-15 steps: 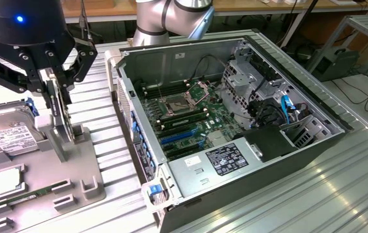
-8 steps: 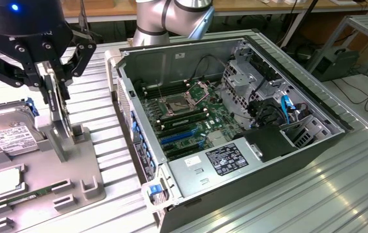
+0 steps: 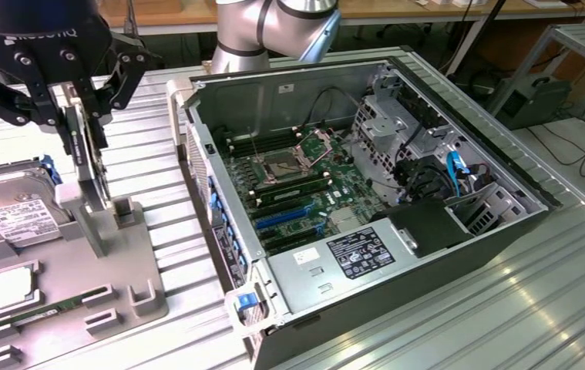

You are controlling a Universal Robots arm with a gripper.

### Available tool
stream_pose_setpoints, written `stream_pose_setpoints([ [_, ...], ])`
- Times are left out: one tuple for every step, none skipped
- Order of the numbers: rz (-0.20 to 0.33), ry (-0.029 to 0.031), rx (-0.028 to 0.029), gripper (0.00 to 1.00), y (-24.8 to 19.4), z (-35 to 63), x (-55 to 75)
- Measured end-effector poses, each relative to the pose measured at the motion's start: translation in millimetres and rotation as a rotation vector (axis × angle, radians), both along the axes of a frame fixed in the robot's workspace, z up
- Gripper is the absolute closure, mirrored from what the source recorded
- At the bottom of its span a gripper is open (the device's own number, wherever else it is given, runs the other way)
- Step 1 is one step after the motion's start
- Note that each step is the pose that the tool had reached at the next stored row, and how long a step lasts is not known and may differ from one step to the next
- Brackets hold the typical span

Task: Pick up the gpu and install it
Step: 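Pick up the gpu and move the gpu toward the slot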

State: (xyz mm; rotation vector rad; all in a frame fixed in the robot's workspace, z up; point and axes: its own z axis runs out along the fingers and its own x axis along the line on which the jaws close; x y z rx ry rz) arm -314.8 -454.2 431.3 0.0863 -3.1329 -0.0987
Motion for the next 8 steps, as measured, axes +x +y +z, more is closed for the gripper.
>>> stream_pose_setpoints([
  [0.000,0.0000,0.0000,0.72,0.0,1.5,0.0],
  [0.000,-0.0001,0.0001,0.72,0.0,2.9,0.0],
  [0.000,0.0000,0.0001,0.72,0.0,3.1,0.0],
  [0.000,0.0000,0.0003,0.72,0.0,3.1,0.0],
  [0.000,-0.0001,0.0003,0.72,0.0,3.1,0.0],
  [0.000,0.0000,0.0002,0.72,0.0,3.1,0.0],
  [0.000,0.0001,0.0002,0.72,0.0,3.2,0.0],
  [0.000,0.0001,0.0001,0.72,0.0,3.2,0.1],
])
